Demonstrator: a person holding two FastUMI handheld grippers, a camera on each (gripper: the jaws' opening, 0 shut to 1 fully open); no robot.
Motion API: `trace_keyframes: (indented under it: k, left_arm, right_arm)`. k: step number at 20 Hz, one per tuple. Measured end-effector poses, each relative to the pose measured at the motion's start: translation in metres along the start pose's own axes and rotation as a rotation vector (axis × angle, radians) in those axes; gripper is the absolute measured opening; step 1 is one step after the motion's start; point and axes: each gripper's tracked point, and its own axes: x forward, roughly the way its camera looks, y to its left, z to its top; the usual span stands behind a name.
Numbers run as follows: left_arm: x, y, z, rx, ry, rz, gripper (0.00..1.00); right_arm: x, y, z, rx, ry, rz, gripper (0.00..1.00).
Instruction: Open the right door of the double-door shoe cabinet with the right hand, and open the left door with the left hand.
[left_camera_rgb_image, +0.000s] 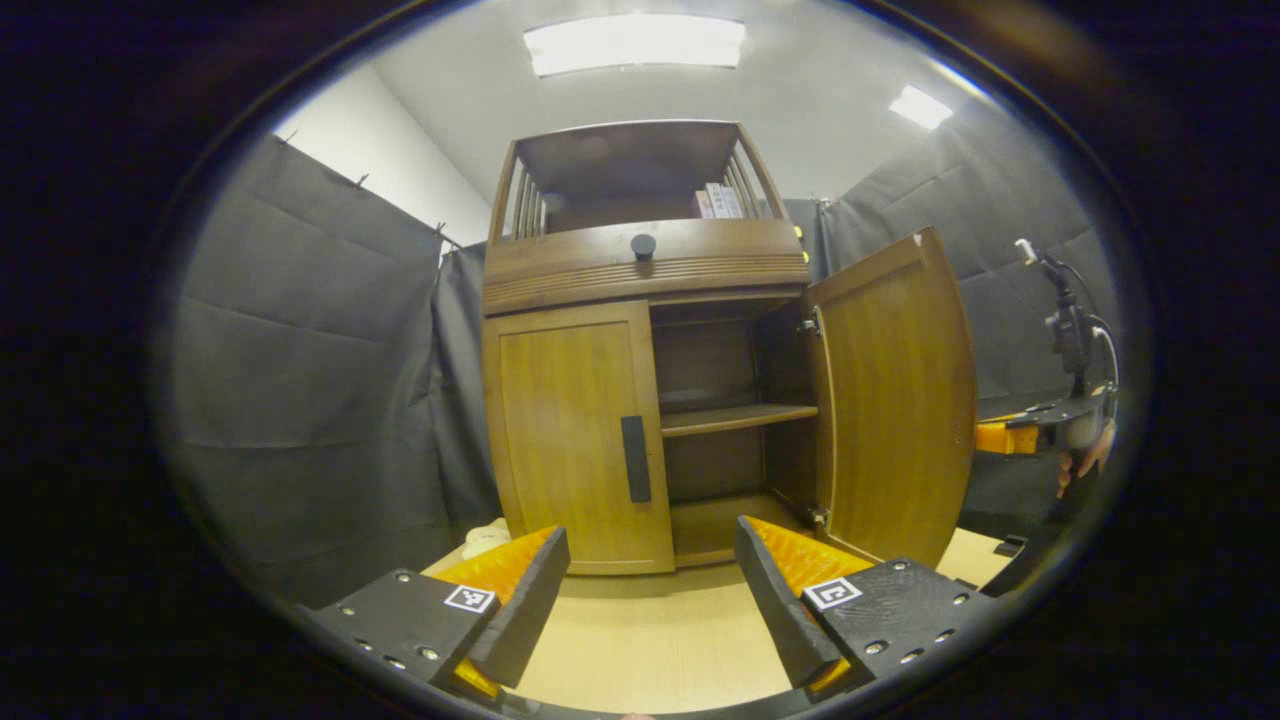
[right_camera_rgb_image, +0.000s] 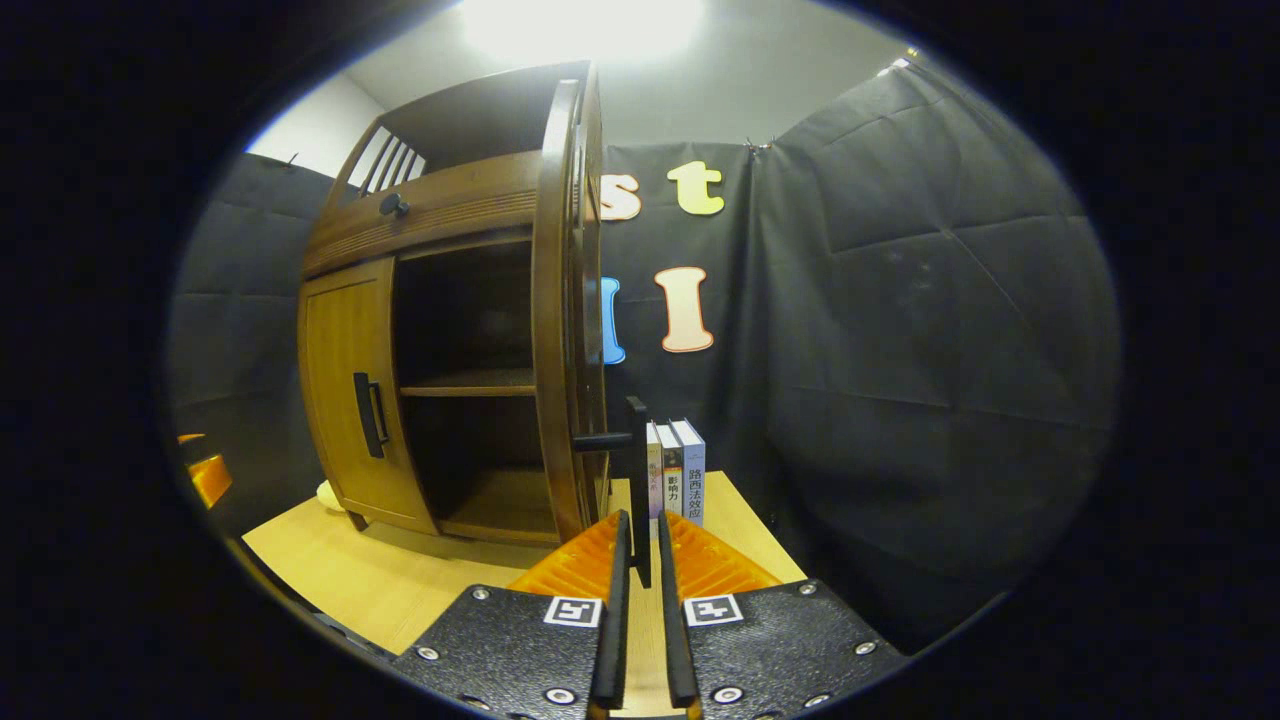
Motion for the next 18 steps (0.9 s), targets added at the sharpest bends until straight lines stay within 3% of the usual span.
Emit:
trace_keyframes:
  k: [3,5,8,10,11,12,18]
  left_arm:
    - [0.015,-0.006,0.008,-0.010,0.004,0.021,1.00]
    - [0.023,-0.010,0.019,-0.009,-0.008,0.038,1.00]
    - [0.039,-0.009,0.033,0.010,-0.026,0.060,1.00]
    - [0.054,-0.004,0.037,-0.010,-0.029,0.066,0.95]
    - [0.063,0.000,0.039,-0.022,-0.030,0.071,1.00]
    - [0.072,0.005,0.040,-0.031,-0.029,0.076,0.95]
    - [0.131,0.036,0.047,-0.047,-0.020,0.061,1.00]
  right_arm:
    - [-0.008,-0.005,0.009,-0.038,-0.028,0.040,0.27]
    - [-0.018,-0.004,0.020,-0.072,-0.078,0.063,0.46]
    - [-0.035,-0.009,0.027,-0.105,-0.114,0.073,0.86]
    - [-0.046,-0.013,0.026,-0.114,-0.120,0.071,0.94]
    - [-0.050,-0.013,0.024,-0.113,-0.120,0.066,0.92]
    - [-0.056,-0.015,0.022,-0.108,-0.120,0.057,0.94]
    - [-0.069,-0.024,0.006,-0.060,-0.100,-0.035,0.94]
